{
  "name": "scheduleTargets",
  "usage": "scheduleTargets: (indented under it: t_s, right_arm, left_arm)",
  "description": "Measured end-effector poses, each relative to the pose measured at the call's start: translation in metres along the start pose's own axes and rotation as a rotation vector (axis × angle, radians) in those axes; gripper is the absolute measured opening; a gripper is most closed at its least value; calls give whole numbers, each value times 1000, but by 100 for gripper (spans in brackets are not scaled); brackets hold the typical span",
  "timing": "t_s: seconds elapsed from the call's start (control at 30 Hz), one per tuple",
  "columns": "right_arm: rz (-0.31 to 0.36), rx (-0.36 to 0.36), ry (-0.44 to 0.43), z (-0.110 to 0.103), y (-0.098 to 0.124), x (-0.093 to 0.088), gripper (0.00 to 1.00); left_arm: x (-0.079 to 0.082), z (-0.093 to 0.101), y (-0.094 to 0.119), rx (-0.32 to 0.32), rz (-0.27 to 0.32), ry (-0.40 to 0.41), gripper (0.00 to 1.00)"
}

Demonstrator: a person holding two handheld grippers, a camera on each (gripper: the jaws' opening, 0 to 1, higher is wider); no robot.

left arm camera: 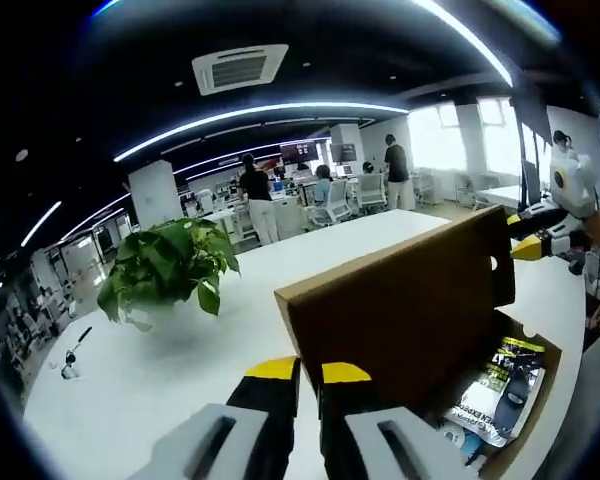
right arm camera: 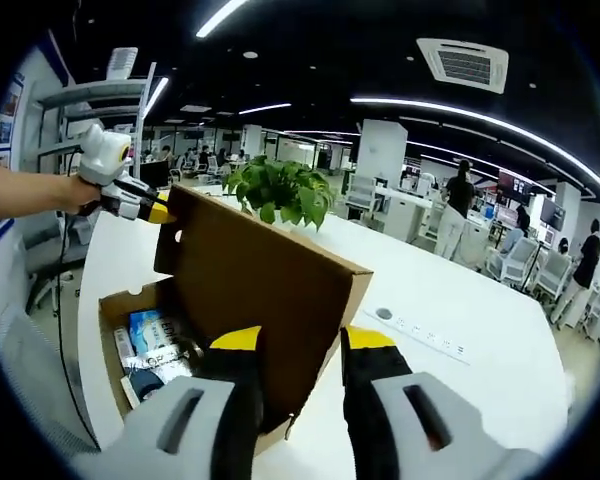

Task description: Operate the shoe box by opening the lid, removing the specified soft item, and placing it in the target area until the item is outside and the box remains undamaged.

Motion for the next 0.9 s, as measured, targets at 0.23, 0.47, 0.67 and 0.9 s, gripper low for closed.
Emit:
scheduleTargets:
  t_s: [0.23, 0.47, 0.67, 0.9]
  right_arm:
    - [-57, -32, -51, 4, -4, -14, 18]
    - [-119, -53, -61, 1, -6, -36, 17]
    - [-157, -69, -67, 1, -7, -48, 12]
    - [-181, -90, -108, 2, -8, -59, 7]
  left_arm:
    - [0, -4, -9, 15, -9, 28, 4]
    - [-1, -7, -17, 8, -10, 33, 4]
    - [-1, -8, -21, 7, -14, 36, 4]
    - [-4, -11, -32, 2, -22, 47, 4]
Point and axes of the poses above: the point that each gripper's makers call its tool centre point, and the gripper's own axes: y roughly backward along the fingers, z roughly to its right, x roughly out of its top, the point moved 9 cm from there along y, roughly backward along the fingers, and after that the axes turned 9 degrees about -y, right-handed, at the moved point
